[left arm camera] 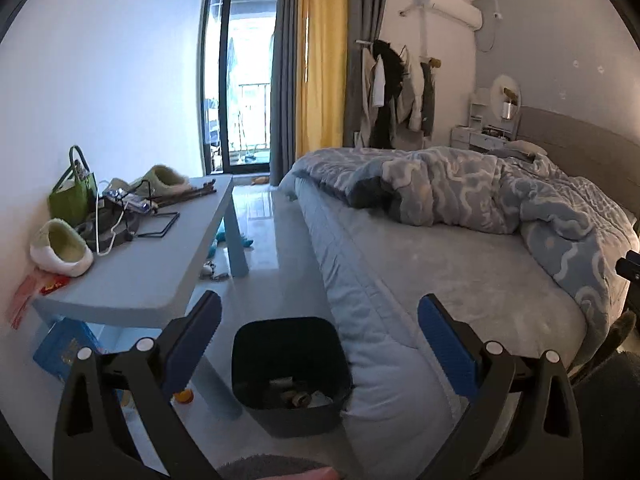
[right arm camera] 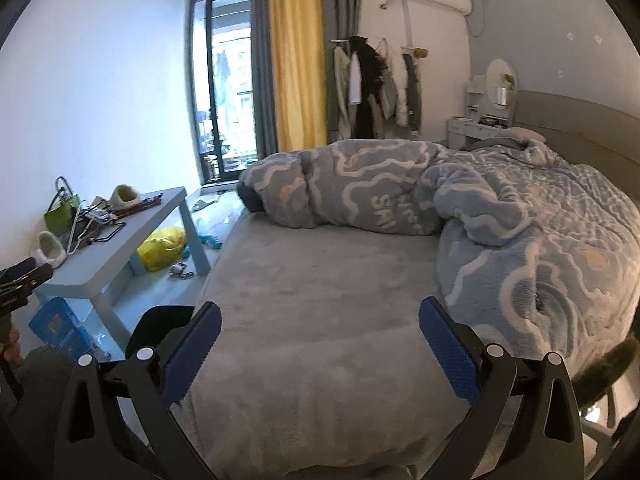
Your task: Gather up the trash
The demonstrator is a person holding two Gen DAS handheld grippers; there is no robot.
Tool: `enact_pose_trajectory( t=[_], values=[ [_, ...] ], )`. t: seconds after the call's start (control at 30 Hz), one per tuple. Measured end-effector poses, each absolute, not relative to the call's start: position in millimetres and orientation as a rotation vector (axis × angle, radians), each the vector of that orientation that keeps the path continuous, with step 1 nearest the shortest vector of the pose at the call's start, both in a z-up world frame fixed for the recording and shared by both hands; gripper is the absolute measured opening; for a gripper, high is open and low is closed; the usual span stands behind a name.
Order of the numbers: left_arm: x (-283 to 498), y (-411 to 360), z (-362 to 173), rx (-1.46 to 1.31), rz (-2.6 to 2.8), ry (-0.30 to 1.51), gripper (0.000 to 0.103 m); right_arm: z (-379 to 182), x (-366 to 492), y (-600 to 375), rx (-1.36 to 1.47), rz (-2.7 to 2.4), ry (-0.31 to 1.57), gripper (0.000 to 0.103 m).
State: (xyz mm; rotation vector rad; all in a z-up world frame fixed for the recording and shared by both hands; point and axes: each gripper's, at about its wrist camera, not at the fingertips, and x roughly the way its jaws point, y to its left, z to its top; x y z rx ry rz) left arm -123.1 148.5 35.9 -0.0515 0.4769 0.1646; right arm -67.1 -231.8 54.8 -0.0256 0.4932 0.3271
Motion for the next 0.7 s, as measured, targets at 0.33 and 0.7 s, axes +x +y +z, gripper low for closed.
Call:
enact_pose_trajectory(
  t=[0.33, 0.7],
  values=[
    [-133, 137, 34, 0.031, 0.168, 0.465, 0.100, 55, -77, -200, -0.103, 0.384, 0.474, 0.100],
    [-134, 148, 33, -0.003, 0.176, 0.484, 0.100, 54, -76, -194, -0.083, 0.401, 0.476, 0.100]
  ],
)
